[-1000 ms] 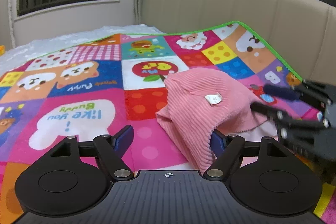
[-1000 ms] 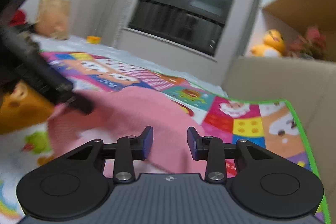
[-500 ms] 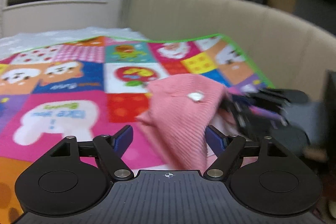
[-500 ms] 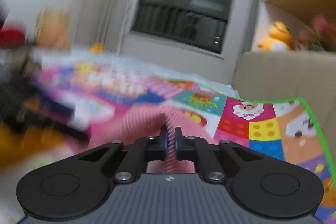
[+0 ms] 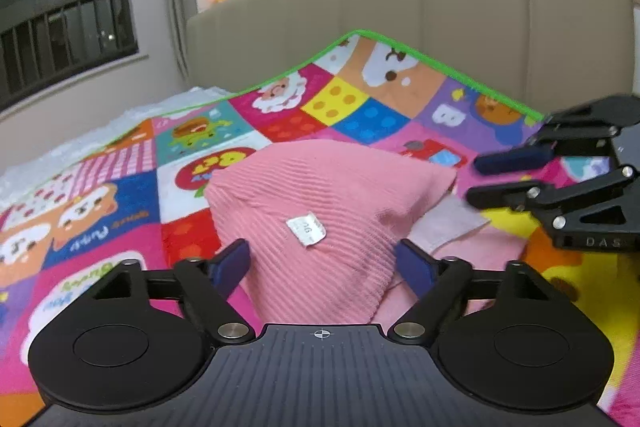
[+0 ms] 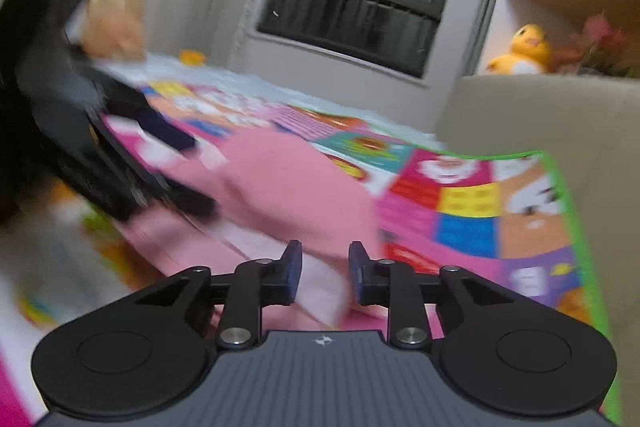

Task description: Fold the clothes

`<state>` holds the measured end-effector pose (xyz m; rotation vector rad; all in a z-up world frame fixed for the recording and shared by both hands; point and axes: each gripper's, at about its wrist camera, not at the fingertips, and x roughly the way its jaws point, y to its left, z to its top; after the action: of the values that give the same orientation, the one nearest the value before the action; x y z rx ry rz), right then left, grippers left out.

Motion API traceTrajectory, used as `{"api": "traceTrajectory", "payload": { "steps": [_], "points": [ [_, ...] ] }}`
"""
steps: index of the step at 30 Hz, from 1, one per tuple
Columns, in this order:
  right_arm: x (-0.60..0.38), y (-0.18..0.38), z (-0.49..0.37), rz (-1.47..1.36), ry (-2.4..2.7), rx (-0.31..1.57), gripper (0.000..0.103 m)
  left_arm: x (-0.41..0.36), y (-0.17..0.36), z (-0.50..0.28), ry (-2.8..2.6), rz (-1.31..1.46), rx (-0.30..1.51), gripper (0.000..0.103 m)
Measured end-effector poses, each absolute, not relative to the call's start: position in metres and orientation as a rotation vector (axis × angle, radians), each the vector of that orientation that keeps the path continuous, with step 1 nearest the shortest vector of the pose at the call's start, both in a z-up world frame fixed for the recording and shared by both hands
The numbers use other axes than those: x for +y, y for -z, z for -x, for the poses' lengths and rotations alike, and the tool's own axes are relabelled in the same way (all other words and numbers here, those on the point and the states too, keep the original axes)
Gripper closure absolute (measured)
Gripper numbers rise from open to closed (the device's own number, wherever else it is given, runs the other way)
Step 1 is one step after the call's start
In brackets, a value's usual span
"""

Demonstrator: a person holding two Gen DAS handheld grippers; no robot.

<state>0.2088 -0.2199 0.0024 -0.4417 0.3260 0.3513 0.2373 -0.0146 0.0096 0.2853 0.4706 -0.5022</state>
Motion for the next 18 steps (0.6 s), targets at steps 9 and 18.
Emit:
{"api": "traceTrajectory", "payload": {
  "steps": [9,18],
  "points": [
    [-0.189,0.005,-0.258,0.531,-0.233,0.199,0.067,0.010,-0.003,-0.256,0.460,-0.211,0.546,0.037],
    [-0.196,-0.045,-0.219,0.350,-0.443,0.191,0.102,0.051,-0.002,-0.264,0.373,-0.114,0.586,0.026]
  ]
}}
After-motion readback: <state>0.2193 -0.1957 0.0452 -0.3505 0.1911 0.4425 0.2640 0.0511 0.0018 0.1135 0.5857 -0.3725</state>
